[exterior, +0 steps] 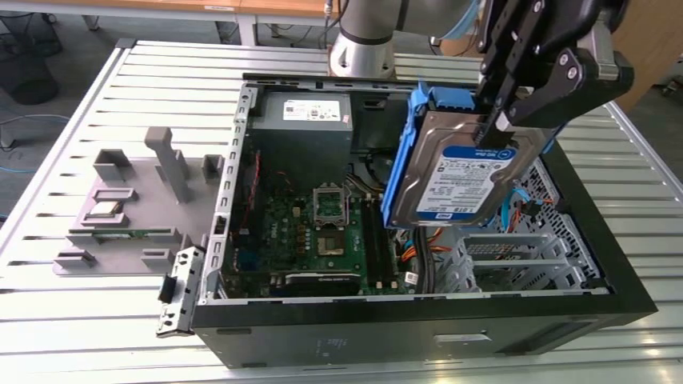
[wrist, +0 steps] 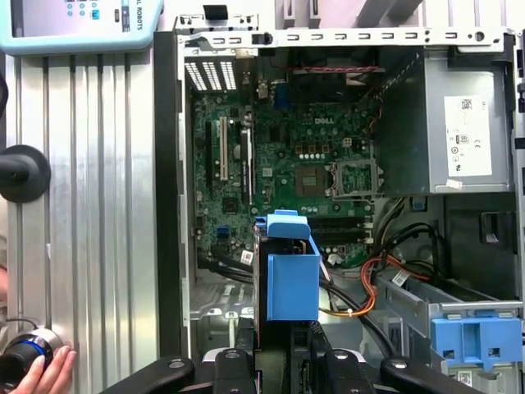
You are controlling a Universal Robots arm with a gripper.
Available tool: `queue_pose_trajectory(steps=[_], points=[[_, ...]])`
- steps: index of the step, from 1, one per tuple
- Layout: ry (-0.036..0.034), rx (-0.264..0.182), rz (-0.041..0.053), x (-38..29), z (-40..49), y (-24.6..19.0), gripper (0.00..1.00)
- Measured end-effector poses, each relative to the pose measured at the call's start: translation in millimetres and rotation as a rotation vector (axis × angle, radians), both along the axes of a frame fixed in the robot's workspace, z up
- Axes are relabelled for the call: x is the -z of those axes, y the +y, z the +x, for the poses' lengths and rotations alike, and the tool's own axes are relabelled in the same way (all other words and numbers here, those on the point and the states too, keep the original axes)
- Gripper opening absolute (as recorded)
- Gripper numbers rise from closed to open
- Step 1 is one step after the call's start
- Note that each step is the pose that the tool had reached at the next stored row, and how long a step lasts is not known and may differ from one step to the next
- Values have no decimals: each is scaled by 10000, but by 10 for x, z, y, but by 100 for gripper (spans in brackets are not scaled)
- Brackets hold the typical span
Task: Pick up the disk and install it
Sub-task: 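Insert the disk into the insertion slot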
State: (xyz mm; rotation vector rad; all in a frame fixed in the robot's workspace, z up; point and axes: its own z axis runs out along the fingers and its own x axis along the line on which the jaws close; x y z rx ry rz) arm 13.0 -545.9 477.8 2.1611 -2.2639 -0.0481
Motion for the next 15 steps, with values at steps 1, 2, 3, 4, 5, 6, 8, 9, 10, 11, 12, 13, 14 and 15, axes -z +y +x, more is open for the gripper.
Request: queue_pose_trajectory(steps=[1,2,3,4,5,6,8,9,10,11,12,13,14,15], points=[[0,11,0,2,3,-9,35],[0,20,0,4,5,-17,35],[0,31,-1,5,8,-26,35],[0,41,0,7,11,-34,35],[0,52,0,8,13,-43,35],[0,62,-2,10,16,-51,35],[0,82,-2,13,21,-68,35],[0,92,-2,15,24,-77,35],[0,102,-2,16,27,-85,35],[0,113,-2,18,29,-94,35],[0,123,-3,20,32,-103,35],[0,132,-2,21,34,-111,35],[0,142,-2,23,37,-120,35],[0,152,-3,25,40,-129,35]])
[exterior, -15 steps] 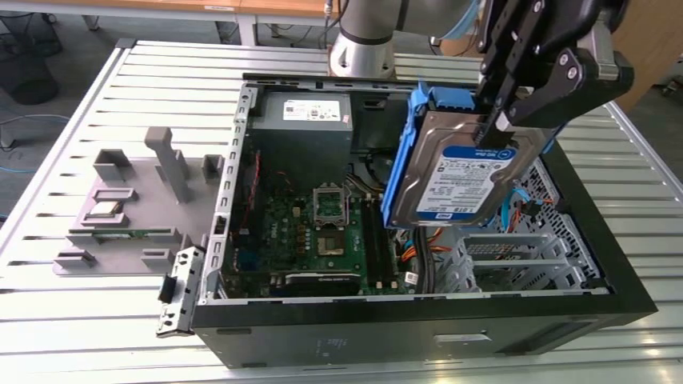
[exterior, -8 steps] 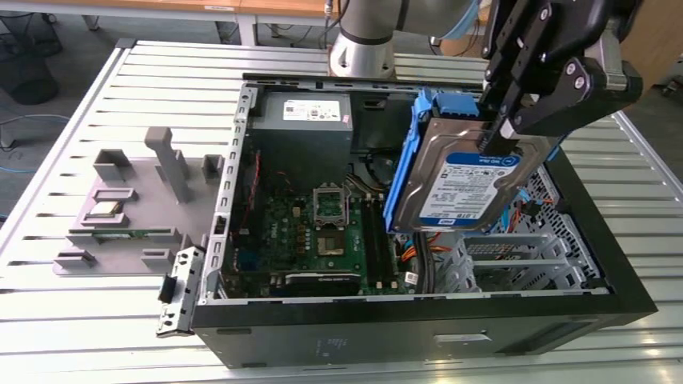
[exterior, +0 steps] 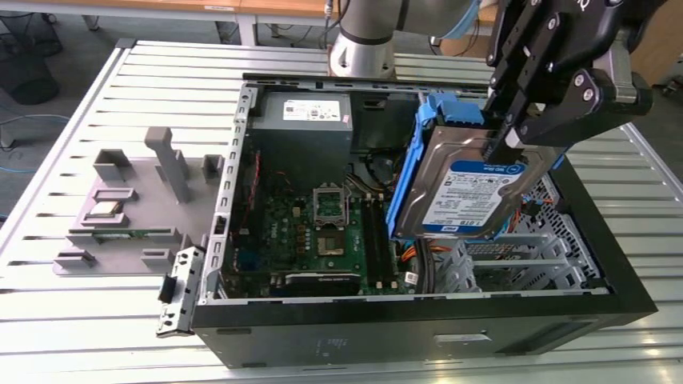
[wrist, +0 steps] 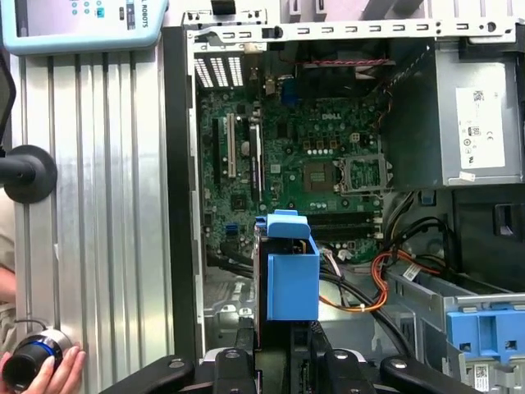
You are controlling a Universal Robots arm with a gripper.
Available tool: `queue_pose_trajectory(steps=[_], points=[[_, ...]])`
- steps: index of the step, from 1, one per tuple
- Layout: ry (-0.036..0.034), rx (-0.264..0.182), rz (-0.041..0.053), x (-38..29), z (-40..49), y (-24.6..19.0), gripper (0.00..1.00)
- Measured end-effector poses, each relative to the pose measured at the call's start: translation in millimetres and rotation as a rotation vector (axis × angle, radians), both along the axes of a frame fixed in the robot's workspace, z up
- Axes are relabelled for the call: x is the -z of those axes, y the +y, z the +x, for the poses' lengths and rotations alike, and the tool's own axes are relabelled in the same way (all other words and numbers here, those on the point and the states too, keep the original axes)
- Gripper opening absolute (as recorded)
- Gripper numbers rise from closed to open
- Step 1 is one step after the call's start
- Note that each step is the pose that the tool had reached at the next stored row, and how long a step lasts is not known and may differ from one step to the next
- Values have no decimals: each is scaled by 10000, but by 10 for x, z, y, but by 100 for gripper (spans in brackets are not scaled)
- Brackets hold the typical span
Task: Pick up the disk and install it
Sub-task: 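Insert the disk into the insertion slot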
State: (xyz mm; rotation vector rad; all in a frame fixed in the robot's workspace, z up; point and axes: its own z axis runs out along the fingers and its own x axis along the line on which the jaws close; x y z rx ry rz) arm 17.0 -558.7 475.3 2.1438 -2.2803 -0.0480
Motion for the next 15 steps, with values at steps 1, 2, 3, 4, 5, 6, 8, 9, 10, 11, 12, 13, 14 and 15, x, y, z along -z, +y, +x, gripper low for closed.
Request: queue_pose_trajectory(steps=[1,2,3,4,5,6,8,9,10,11,12,13,14,15], points=[[0,10,0,2,3,-9,35],[0,19,-1,3,5,-18,35],[0,30,0,6,8,-27,35],[0,39,-1,7,11,-35,35],[0,50,-2,8,18,-41,35],[0,62,-4,10,28,-43,35],[0,81,-7,13,58,-46,35],[0,89,-10,15,76,-48,35],[0,96,-15,16,96,-49,35],[0,101,-18,18,119,-50,35],[0,106,-19,20,143,-50,35],[0,110,-21,22,167,-51,35],[0,115,-25,24,191,-52,35],[0,120,-28,26,214,-53,35]])
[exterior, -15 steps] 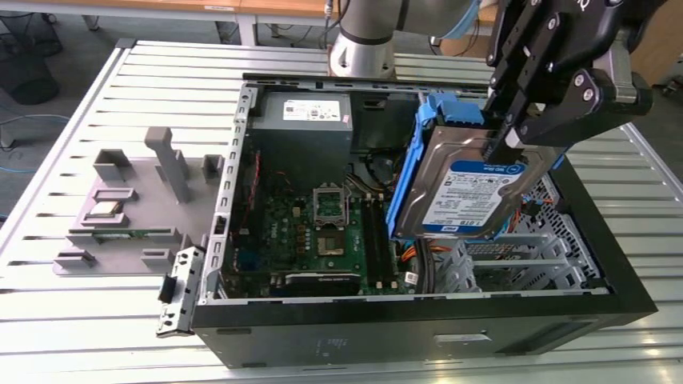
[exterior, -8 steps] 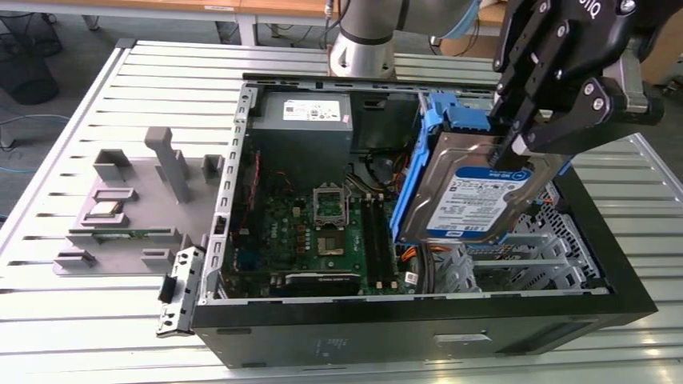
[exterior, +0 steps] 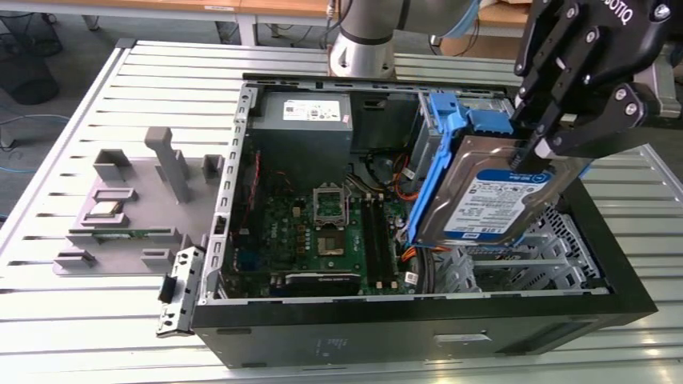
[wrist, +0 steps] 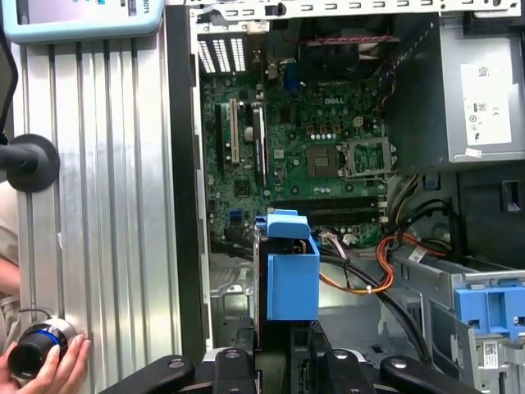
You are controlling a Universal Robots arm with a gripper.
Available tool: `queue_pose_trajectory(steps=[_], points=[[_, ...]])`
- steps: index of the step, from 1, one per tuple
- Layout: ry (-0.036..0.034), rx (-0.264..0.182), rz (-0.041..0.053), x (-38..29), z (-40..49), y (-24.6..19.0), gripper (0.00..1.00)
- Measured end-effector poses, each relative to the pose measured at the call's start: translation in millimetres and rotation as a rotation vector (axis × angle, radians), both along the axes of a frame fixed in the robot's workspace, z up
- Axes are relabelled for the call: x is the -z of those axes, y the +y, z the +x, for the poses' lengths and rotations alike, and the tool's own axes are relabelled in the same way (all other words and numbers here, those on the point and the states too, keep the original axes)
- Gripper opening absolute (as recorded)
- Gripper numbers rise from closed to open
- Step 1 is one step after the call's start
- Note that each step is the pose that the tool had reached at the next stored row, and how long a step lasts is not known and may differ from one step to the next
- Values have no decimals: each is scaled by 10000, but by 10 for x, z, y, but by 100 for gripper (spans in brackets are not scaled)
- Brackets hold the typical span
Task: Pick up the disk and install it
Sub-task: 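Insert the disk into the insertion slot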
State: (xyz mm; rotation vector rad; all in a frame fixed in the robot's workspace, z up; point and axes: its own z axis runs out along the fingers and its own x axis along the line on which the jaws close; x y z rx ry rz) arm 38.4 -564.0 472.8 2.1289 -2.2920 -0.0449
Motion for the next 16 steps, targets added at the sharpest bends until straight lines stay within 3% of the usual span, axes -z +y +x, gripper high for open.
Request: queue_pose_trajectory(steps=[16], points=[[1,41,-45,28,438,-6,35]])
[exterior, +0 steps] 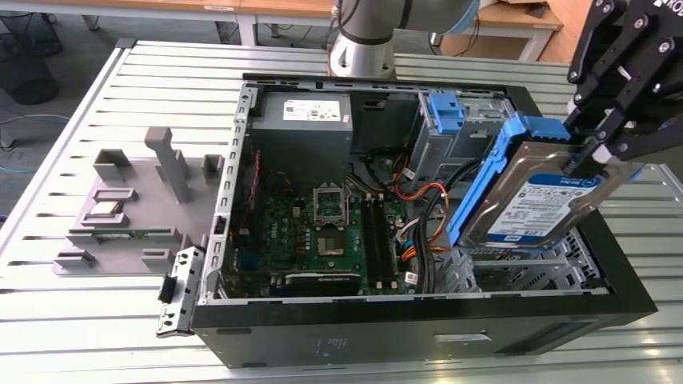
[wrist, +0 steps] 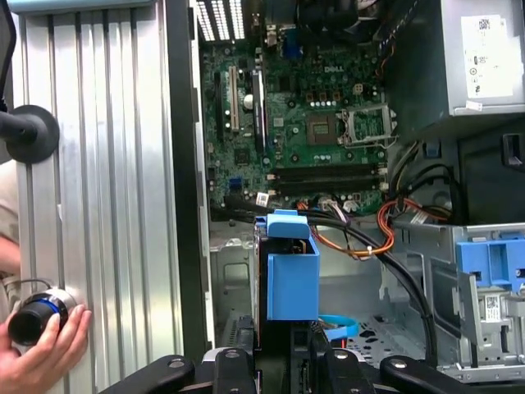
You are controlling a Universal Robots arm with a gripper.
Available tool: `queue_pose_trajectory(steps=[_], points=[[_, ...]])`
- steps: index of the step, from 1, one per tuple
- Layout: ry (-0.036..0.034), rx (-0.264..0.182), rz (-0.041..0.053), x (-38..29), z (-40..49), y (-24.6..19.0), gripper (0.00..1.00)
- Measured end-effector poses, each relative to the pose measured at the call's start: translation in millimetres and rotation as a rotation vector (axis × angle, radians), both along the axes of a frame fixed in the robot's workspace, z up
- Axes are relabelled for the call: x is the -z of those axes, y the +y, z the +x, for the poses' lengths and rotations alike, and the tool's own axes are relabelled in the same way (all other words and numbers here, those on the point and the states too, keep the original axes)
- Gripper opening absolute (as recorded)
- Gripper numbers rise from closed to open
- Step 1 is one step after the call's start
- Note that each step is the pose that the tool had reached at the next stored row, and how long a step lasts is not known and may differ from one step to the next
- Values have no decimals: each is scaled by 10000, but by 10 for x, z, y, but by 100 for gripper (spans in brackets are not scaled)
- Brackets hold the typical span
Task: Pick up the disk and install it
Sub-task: 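Insert the disk into the insertion slot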
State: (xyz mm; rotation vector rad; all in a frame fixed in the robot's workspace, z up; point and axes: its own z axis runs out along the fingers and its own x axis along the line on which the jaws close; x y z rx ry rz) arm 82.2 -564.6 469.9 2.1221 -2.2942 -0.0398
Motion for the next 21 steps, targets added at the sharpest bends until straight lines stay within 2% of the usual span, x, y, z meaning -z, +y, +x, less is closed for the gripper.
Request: queue_pose_trajectory(steps=[6,8,14,21], points=[[0,3,-8,13,184,0,35],[0,3,-6,20,220,0,35],[0,-38,-9,70,242,0,35],[0,-532,-7,110,242,0,35]])
